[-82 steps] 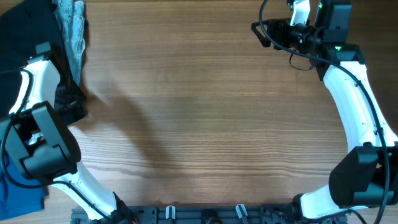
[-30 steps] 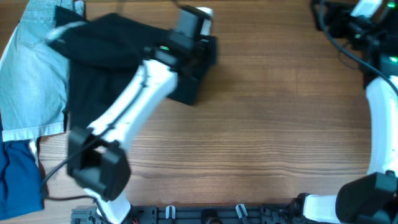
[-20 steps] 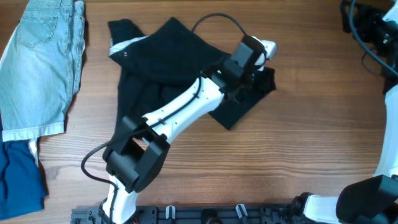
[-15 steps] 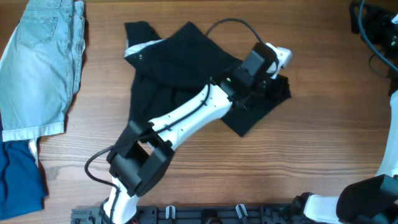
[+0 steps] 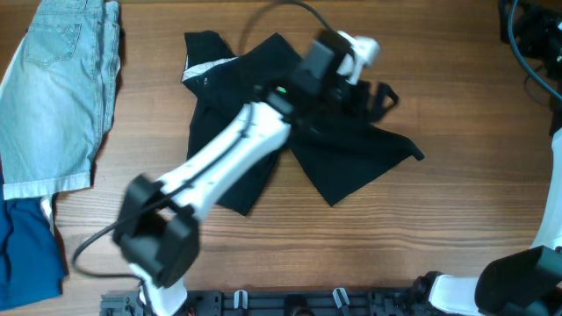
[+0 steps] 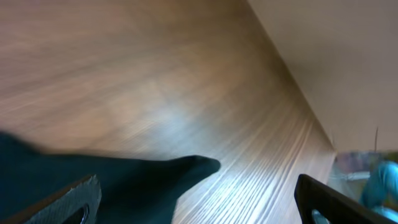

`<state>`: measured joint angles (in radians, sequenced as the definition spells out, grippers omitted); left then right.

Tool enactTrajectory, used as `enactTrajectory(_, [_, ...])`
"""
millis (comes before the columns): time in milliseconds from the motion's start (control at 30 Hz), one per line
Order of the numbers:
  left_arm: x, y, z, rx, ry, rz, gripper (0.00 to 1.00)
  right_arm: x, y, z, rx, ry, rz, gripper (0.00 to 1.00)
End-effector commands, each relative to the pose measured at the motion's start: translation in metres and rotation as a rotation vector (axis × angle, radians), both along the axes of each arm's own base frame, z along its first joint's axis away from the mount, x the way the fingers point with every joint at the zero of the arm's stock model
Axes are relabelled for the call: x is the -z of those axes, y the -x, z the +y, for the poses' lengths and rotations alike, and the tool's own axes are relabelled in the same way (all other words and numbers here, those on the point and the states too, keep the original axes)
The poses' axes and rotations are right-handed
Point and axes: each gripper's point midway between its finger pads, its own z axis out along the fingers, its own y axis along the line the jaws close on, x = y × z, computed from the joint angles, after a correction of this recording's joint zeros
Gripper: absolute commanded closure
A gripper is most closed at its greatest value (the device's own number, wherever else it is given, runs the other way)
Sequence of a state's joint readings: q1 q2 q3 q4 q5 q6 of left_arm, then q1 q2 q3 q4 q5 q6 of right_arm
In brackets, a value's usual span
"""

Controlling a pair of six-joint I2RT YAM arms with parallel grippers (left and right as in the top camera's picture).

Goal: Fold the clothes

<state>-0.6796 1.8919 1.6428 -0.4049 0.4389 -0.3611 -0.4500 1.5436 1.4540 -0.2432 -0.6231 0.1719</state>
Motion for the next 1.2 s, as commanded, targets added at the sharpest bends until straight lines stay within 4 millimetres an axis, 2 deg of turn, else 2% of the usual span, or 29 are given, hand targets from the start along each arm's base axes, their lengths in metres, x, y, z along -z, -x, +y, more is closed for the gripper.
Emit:
enactTrajectory(0, [-0.060,-0.028,0.082,-0.175,0.011,-0.057,0.00,-0.006,-0.011,0.027,-0.086,-0.019,-0.024,0.20])
enactTrajectory(33, [-0.065,-0.034,0.109,-0.236,-0.009,-0.047,0.00,-0.002,-0.016,0.035,-0.107,-0.020,-0.023,0.20])
enactTrajectory(67, [-0.069,-0.042,0.152,-0.344,-0.051,-0.035,0.00,0.005,-0.026,0.052,-0.146,-0.021,-0.021,0.20])
enactTrajectory(167, [-0.063,-0.053,0.216,-0.542,-0.130,0.009,0.00,0.017,-0.044,0.088,-0.227,-0.023,-0.028,0.20])
enactTrajectory(233, [-0.049,-0.056,0.256,-0.658,-0.196,0.068,0.00,0.029,-0.063,0.130,-0.317,-0.015,-0.054,0.20])
enactTrajectory(300, [-0.036,-0.056,0.276,-0.699,-0.235,0.118,0.00,0.039,-0.074,0.157,-0.368,-0.011,-0.071,0.20])
enactTrajectory(333, [-0.025,-0.053,0.287,-0.719,-0.260,0.165,0.00,0.051,-0.085,0.180,-0.396,-0.019,-0.080,0.20])
enactTrajectory(400, [-0.012,-0.048,0.302,-0.746,-0.297,0.225,0.00,0.077,-0.100,0.213,-0.436,-0.018,-0.084,0.20])
enactTrajectory(533, [0.001,-0.039,0.320,-0.788,-0.364,0.277,0.00,0.146,-0.123,0.272,-0.479,-0.161,-0.017,0.19])
enactTrajectory(667, [0.005,-0.034,0.321,-0.787,-0.380,0.299,0.00,0.209,-0.124,0.317,-0.537,-0.246,0.049,0.20])
enactTrajectory(733, [0.006,-0.033,0.322,-0.788,-0.386,0.303,0.00,0.228,-0.121,0.329,-0.575,-0.243,0.086,0.22])
enactTrajectory(833, [0.007,-0.032,0.327,-0.805,-0.409,0.299,0.00,0.255,-0.115,0.340,-0.685,-0.139,0.168,0.26])
enactTrajectory(900, [0.007,-0.032,0.329,-0.811,-0.416,0.296,0.00,0.253,-0.117,0.339,-0.721,-0.039,0.189,0.24])
enactTrajectory(1000, [0.007,-0.032,0.329,-0.811,-0.416,0.296,0.00,0.228,-0.131,0.333,-0.721,0.104,0.177,0.20])
enactTrajectory(1100, [0.007,-0.032,0.329,-0.811,-0.416,0.296,0.00,0.203,-0.147,0.327,-0.690,0.195,0.122,0.21])
enactTrajectory(1167, [0.007,-0.032,0.329,-0.811,-0.416,0.296,0.00,0.207,-0.149,0.326,-0.686,0.224,0.118,0.23])
